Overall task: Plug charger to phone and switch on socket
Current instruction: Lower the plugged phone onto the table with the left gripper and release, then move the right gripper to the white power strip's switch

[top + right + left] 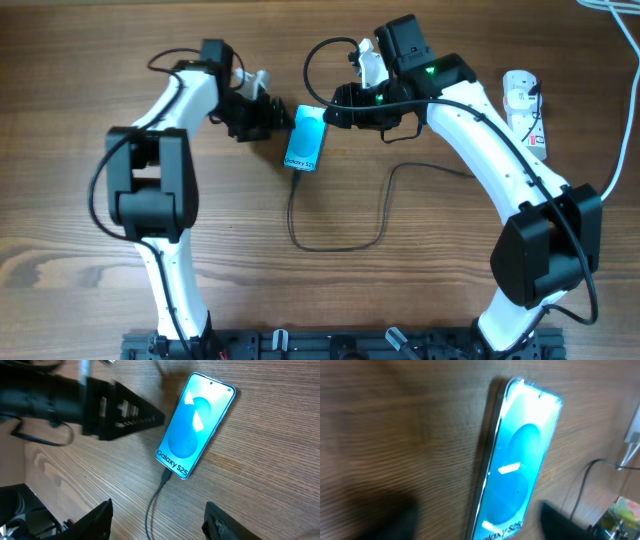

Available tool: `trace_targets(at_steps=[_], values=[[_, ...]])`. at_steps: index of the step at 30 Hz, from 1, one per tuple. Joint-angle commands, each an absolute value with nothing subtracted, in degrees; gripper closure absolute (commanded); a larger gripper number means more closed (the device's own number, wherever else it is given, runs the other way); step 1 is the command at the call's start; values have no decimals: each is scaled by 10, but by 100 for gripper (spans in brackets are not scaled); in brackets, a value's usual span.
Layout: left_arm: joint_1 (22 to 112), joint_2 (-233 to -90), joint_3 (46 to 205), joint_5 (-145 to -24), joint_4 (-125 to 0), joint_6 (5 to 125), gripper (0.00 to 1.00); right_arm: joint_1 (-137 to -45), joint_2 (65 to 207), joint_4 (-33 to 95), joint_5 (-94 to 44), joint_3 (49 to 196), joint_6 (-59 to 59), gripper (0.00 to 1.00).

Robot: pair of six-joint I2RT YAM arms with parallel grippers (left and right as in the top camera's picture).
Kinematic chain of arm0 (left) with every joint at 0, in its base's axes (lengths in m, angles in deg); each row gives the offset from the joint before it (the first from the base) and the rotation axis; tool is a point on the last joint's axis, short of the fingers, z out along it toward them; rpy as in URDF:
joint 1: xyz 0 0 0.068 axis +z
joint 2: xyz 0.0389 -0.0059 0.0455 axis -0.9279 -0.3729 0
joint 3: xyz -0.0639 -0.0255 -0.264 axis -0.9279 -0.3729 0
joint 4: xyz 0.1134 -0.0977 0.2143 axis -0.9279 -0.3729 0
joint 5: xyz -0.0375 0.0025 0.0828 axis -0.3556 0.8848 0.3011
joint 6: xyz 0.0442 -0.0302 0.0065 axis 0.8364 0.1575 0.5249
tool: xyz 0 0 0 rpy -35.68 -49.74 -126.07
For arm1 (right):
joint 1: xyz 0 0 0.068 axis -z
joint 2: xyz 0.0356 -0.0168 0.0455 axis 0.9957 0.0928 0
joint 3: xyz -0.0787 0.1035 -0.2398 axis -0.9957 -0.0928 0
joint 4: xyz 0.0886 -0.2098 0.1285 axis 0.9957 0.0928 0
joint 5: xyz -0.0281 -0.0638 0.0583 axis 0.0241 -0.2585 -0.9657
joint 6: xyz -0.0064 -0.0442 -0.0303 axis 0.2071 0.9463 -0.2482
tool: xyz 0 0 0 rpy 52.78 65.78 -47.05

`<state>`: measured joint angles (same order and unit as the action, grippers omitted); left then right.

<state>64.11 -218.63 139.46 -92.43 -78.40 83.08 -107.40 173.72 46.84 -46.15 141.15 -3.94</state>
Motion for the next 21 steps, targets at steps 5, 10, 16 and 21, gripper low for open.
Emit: trace_targets(at_steps=[5,10,16,21], values=[[719,-2204,1384,-820,-784,833,0,-1077,1736,491,-430,1415,-24,41],[721,-2204,1384,-820,-784,833,0,-1069,1736,472,-382,1415,-32,41],[721,-2204,1384,-820,-784,833,0,-1066,1736,466,-320,1415,-30,40],[721,-2204,1384,-820,-784,833,0,-1046,1728,488,-320,1437,-30,41]])
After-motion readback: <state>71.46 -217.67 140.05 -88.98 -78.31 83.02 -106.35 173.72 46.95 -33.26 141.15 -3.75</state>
